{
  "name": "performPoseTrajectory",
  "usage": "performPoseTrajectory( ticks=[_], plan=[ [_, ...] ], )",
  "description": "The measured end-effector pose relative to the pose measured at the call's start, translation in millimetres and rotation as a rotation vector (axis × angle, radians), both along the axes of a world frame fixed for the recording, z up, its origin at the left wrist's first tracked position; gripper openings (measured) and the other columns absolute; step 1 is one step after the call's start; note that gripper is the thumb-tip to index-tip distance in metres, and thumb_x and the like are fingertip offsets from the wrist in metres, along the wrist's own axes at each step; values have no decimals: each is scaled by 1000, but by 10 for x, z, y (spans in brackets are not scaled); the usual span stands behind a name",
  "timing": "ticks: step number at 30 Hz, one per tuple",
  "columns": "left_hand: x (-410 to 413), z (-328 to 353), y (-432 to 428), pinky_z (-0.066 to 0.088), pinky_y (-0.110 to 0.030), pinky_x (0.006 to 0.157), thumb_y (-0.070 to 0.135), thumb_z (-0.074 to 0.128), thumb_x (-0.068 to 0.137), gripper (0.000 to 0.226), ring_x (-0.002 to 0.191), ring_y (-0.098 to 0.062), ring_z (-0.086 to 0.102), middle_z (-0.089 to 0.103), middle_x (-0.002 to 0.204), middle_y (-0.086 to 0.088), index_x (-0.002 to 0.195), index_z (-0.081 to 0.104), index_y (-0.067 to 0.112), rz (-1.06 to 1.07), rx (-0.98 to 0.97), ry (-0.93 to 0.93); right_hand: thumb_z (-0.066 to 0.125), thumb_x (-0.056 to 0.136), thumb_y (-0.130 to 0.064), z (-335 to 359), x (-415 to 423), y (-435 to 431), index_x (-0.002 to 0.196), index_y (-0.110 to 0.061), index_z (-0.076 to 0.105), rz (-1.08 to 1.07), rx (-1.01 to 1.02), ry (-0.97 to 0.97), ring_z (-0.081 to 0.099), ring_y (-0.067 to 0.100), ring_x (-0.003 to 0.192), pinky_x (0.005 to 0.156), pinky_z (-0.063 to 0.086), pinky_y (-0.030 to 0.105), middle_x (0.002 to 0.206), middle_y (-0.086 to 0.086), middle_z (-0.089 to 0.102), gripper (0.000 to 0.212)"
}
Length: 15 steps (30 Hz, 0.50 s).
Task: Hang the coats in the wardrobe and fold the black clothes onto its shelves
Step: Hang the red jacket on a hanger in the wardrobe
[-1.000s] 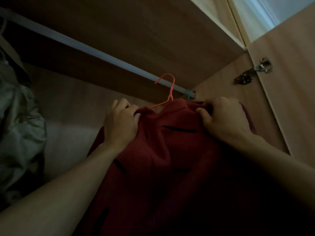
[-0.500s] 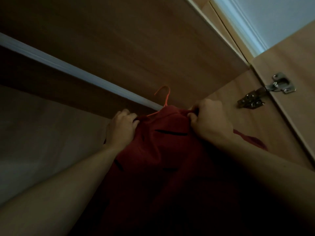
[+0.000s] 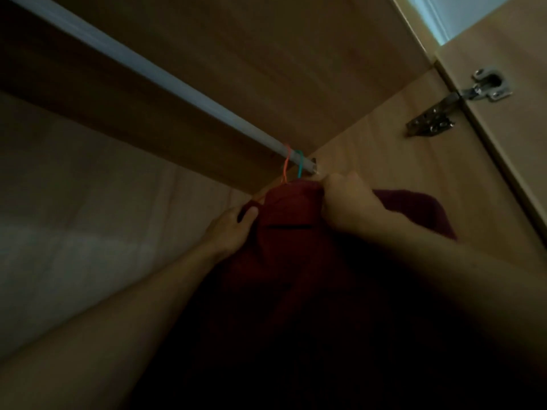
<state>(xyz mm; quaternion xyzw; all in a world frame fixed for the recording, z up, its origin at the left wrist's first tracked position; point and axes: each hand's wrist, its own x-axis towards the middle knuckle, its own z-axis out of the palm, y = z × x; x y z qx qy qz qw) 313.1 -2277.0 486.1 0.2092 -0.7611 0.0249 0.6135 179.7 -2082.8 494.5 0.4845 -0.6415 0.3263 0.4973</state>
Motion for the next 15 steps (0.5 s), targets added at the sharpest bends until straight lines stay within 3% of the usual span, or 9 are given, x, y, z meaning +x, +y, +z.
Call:
performPoseTrajectory(
  ticks=[4, 7, 11, 15],
  plan=[
    [-13, -165, 101, 25, -32, 116, 66, 30, 94, 75, 144, -20, 30, 29, 159, -1, 153, 28, 19, -6, 17, -90, 49, 94, -20, 67, -11, 151, 132, -16, 51, -35, 248, 1, 59, 25, 100, 86, 51, 36, 123, 9, 59, 39],
    [-15, -267, 105, 22, -38, 119, 73, 28, 90, 85, 146, -23, 27, 26, 160, -5, 154, 25, 16, 53, 49, -98, 49, 97, -27, 38, -101, 314, 141, -25, 44, -55, 318, 14, 52, 28, 120, 103, 43, 43, 135, 7, 54, 45],
    [10, -423, 232, 24, -41, 119, 64, 32, 95, 76, 145, -26, 29, 29, 159, -8, 154, 24, 16, 83, 24, -61, 49, 95, -13, -190, -192, 537, 127, -14, 58, 74, 187, 87, 56, 27, 115, 100, 44, 43, 124, 8, 62, 33],
    [50, -555, 387, 24, -41, 118, 62, 33, 96, 73, 145, -27, 29, 30, 158, -7, 154, 25, 18, 102, -15, -52, 53, 94, -10, -361, -194, 628, 123, -10, 56, 136, 67, 6, 59, 27, 109, 93, 49, 40, 118, 10, 64, 29]
  ],
)
